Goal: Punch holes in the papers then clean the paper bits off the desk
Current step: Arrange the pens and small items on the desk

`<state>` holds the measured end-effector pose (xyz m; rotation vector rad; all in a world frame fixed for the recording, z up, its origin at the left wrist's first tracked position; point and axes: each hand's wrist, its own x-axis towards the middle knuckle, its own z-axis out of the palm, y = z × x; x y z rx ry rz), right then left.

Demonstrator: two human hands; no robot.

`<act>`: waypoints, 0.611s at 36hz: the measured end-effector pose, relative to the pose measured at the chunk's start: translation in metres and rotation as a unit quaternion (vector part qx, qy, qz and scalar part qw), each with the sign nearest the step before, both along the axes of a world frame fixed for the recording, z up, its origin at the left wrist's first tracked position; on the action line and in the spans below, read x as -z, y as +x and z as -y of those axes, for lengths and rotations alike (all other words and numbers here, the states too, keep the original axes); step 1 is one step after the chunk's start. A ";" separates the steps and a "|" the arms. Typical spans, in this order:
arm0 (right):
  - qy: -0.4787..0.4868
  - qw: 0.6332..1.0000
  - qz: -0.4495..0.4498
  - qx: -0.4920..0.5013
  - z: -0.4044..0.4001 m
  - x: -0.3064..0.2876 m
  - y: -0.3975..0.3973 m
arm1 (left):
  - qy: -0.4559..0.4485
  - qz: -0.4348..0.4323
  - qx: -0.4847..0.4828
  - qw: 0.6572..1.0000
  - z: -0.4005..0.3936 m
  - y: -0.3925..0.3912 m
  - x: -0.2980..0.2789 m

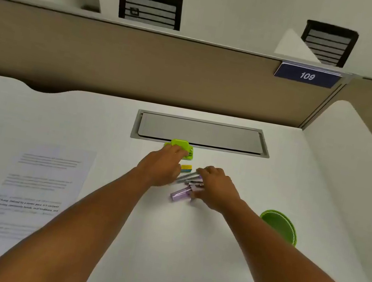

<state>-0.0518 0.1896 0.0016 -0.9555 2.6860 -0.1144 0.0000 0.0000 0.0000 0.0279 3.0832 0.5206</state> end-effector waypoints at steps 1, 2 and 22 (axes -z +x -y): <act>0.009 1.000 0.008 -0.002 0.000 0.001 -0.001 | 0.005 0.004 -0.004 1.000 -0.001 0.000 0.000; 0.008 1.000 0.011 0.003 -0.001 0.003 -0.001 | 0.014 0.004 -0.012 1.000 -0.001 0.000 0.001; 0.081 0.994 -0.049 -0.062 -0.009 0.013 0.008 | -0.052 0.049 0.082 0.994 -0.017 0.027 0.032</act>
